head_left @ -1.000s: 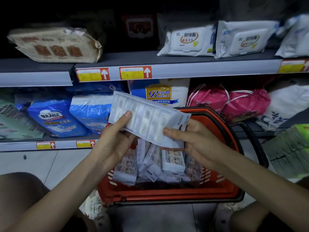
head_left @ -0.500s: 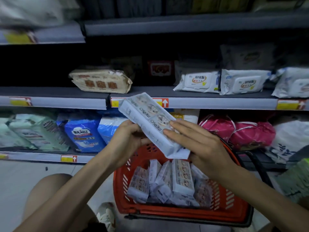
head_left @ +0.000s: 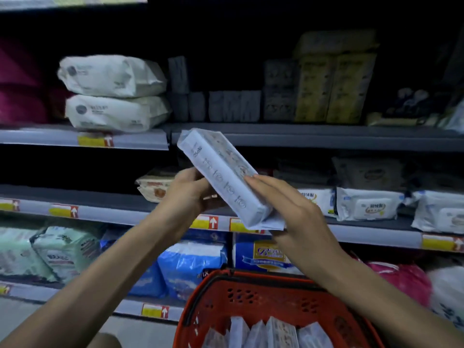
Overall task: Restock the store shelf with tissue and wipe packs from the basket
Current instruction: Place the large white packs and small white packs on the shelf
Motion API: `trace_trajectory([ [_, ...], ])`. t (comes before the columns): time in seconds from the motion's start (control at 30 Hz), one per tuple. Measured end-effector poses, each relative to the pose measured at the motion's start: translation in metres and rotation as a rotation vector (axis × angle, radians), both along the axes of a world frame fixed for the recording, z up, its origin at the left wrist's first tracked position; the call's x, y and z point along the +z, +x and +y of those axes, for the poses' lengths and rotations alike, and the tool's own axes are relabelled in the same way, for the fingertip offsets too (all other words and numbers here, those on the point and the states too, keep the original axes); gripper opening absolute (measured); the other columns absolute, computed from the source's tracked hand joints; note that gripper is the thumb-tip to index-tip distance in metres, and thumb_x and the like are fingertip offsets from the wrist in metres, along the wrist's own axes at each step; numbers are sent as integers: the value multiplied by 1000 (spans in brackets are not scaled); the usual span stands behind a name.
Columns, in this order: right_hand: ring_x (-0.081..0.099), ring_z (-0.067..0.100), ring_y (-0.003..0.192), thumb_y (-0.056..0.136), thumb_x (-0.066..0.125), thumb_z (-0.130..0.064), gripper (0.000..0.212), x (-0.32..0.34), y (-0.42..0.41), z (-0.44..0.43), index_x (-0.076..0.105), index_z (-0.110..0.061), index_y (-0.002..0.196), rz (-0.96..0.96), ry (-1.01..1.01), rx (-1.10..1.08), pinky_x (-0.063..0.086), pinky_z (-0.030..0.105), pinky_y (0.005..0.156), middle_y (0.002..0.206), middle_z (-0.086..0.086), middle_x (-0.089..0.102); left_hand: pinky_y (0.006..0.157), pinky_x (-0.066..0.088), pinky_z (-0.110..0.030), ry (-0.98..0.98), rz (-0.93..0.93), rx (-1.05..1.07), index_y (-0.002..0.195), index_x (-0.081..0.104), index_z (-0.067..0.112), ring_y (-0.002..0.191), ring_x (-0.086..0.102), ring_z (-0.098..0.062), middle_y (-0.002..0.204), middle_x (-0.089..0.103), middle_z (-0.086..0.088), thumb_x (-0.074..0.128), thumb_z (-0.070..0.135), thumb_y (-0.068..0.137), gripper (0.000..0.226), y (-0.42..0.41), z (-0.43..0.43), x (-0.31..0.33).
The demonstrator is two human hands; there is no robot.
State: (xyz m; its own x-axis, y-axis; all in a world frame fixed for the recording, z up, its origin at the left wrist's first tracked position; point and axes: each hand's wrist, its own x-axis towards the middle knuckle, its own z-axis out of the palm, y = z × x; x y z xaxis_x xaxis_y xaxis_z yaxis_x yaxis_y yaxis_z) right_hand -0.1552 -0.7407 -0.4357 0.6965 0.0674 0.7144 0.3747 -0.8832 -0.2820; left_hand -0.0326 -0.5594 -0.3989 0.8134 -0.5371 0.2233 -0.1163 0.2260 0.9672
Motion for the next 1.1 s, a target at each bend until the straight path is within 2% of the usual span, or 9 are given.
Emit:
trace_trajectory([
  [0.17, 50, 7, 138, 79, 68, 23, 90, 36, 39, 12, 48, -25, 153, -101, 187, 66, 48, 29, 107, 150, -10, 54, 70, 63, -33, 1, -134, 94, 115, 71, 9, 91, 79, -24, 103, 80, -10, 57, 14, 106, 17, 29, 0, 45],
  [0.3, 63, -3, 120, 89, 80, -9, 64, 66, 73, 34, 58, -24, 146, -139, 528, 85, 54, 17, 91, 132, -15, 69, 66, 64, -33, -14, -201, 245, 119, 72, 15, 90, 79, -17, 104, 81, -1, 68, 23, 101, 20, 56, 0, 73],
  [0.4, 68, -5, 103, 89, 79, -9, 47, 82, 106, 49, 69, -23, 133, -169, 774, 101, 53, 13, 78, 109, -19, 76, 78, 65, -35, -25, -276, 295, 114, 77, 16, 93, 78, -12, 100, 81, 1, 72, 21, 98, 17, 77, -4, 85],
  [0.53, 71, -3, 86, 88, 78, -6, 25, 100, 154, 60, 78, -20, 109, -216, 904, 92, 51, 13, 67, 89, -15, 78, 83, 65, -36, 17, -379, 376, 120, 76, 20, 101, 75, -9, 103, 80, 8, 69, 23, 100, 22, 111, -11, 87],
  [0.7, 69, -4, 75, 87, 81, -13, 7, 125, 213, 62, 77, -18, 89, -240, 882, -14, 51, 12, 62, 76, -11, 74, 73, 63, -53, 155, -509, 450, 132, 68, 35, 84, 76, -20, 91, 79, 5, 56, 39, 98, 36, 146, -16, 100],
  [0.83, 61, 0, 64, 89, 78, -17, 20, 157, 264, 57, 66, -18, 73, -259, 784, -177, 47, 19, 52, 67, -9, 65, 69, 59, -61, 196, -542, 443, 134, 65, 30, 83, 72, -37, 87, 77, 4, 52, 7, 98, 45, 169, -22, 119],
  [0.9, 53, 3, 58, 91, 73, -12, 28, 173, 284, 53, 56, -16, 69, -169, 727, -271, 36, 13, 43, 67, -6, 58, 75, 62, -56, 244, -515, 444, 139, 62, 29, 90, 73, -28, 97, 74, 16, 49, -6, 94, 58, 176, -25, 125],
  [1.0, 62, 16, 65, 91, 73, -12, 23, 182, 305, 48, 58, -8, 74, 13, 585, -426, 39, 21, 41, 76, 3, 60, 85, 63, -51, 313, -426, 430, 155, 45, 22, 106, 71, -24, 136, 66, 1, 52, -4, 91, 70, 190, -28, 124],
  [1.1, 67, 23, 73, 88, 77, -16, 17, 184, 308, 47, 65, -7, 82, 57, 527, -456, 44, 25, 47, 81, 7, 66, 77, 64, -49, 344, -402, 413, 159, 40, 22, 92, 72, -23, 140, 62, -1, 52, -4, 90, 74, 194, -27, 122],
])
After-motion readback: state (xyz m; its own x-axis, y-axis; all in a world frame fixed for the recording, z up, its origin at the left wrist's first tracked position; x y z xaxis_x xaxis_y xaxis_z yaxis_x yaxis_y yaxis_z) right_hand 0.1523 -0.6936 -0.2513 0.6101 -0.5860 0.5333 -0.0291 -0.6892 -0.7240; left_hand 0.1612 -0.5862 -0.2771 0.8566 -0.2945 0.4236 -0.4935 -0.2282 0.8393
